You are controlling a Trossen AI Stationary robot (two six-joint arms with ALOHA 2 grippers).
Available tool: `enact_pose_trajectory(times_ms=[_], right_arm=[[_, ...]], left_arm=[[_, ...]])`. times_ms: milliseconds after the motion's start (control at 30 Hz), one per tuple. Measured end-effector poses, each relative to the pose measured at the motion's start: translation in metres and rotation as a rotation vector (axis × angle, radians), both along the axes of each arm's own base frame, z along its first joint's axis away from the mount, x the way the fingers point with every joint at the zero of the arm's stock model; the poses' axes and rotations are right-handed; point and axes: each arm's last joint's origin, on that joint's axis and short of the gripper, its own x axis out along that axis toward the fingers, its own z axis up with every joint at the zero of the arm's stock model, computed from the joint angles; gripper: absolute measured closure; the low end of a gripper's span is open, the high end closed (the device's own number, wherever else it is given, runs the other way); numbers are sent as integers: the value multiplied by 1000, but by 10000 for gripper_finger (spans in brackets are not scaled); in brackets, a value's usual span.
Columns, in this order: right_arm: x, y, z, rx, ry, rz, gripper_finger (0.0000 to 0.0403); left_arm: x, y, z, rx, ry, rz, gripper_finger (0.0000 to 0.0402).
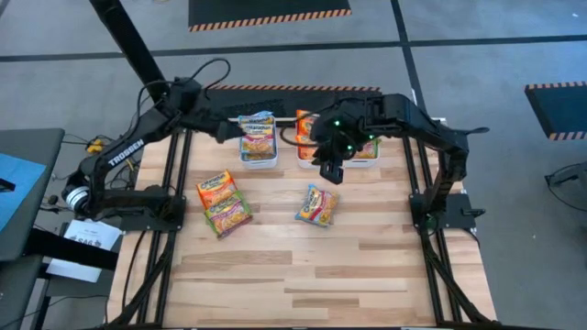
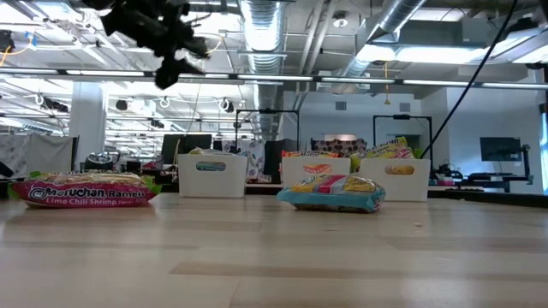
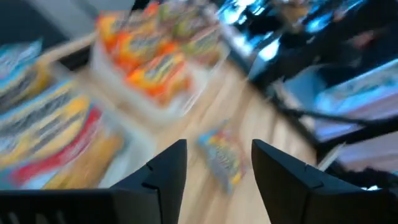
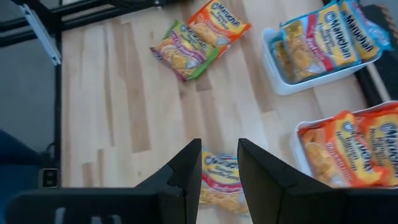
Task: Sort Maruchan noodles
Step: Put the orange noodle pack into the middle white bin
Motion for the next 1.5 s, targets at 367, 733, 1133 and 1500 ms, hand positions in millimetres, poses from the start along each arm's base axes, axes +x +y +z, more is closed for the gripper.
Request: enact_pose_trajectory(times_ms=[367, 733, 1133, 1500], right_arm=[[2, 28, 0, 10, -2, 74, 274], [35, 45, -28, 13, 69, 124, 274], [59, 45, -60, 38, 186, 124, 274], [63, 45, -62, 47, 178, 130, 274]], left_arm=[[-33, -22, -62, -107, 529, -69, 235], [-40, -27, -119, -153, 702, -28, 235], [-37, -16, -140, -194, 746, 67, 235], [-27, -5, -180, -354, 845, -26, 235]])
